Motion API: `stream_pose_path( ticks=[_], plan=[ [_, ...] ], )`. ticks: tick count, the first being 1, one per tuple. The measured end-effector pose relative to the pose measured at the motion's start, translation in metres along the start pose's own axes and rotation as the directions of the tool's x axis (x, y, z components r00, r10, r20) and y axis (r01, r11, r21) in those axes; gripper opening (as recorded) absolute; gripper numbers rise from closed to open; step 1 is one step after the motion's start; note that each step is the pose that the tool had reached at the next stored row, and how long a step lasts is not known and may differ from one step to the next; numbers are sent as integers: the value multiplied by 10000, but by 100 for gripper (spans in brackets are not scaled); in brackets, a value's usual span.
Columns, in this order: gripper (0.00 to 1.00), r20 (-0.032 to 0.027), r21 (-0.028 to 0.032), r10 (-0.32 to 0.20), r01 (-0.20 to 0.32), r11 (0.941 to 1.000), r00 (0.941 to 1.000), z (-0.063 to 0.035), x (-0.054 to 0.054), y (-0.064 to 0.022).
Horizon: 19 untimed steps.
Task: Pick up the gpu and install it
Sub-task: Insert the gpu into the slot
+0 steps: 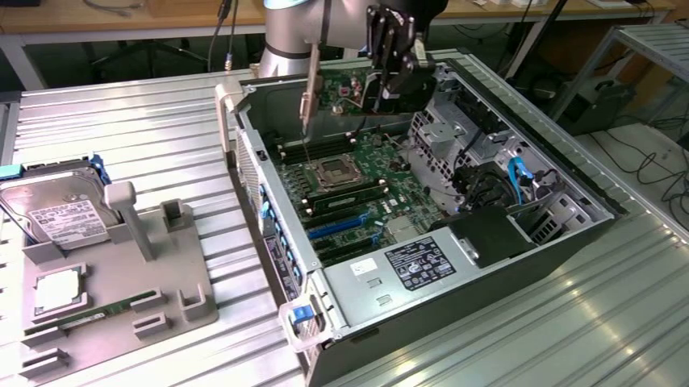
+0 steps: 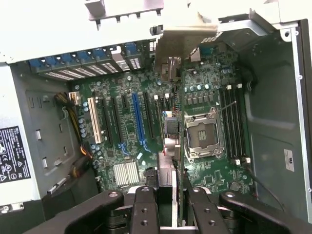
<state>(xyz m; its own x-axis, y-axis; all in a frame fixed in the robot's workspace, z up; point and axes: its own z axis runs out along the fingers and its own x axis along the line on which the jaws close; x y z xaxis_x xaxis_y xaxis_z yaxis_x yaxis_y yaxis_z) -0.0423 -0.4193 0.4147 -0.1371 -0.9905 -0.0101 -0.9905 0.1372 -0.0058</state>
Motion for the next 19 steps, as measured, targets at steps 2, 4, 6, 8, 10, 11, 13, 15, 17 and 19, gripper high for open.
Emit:
stream_pose_path(
  ticks=[2,4,6,8,10,11,13,15,17,19],
  plan=[
    [28,2,-2,-197,197,9998,9998,2,0,0],
    [28,2,-4,-410,410,9992,9992,4,0,0],
    [28,4,-6,-648,648,9979,9979,6,0,0],
    [28,5,-8,-855,855,9963,9963,9,0,0],
    [28,7,-10,-1067,1067,9943,9943,11,0,0],
    [28,7,-12,-1172,1172,9931,9931,11,1,0],
    [28,9,-13,-1357,1357,9907,9907,14,0,0],
    [28,13,-17,-1848,1848,9828,9828,23,3,0],
    [28,14,-20,-2095,2095,9778,9778,28,4,0],
    [28,16,-20,-2231,2231,9748,9748,32,5,0]
  ],
)
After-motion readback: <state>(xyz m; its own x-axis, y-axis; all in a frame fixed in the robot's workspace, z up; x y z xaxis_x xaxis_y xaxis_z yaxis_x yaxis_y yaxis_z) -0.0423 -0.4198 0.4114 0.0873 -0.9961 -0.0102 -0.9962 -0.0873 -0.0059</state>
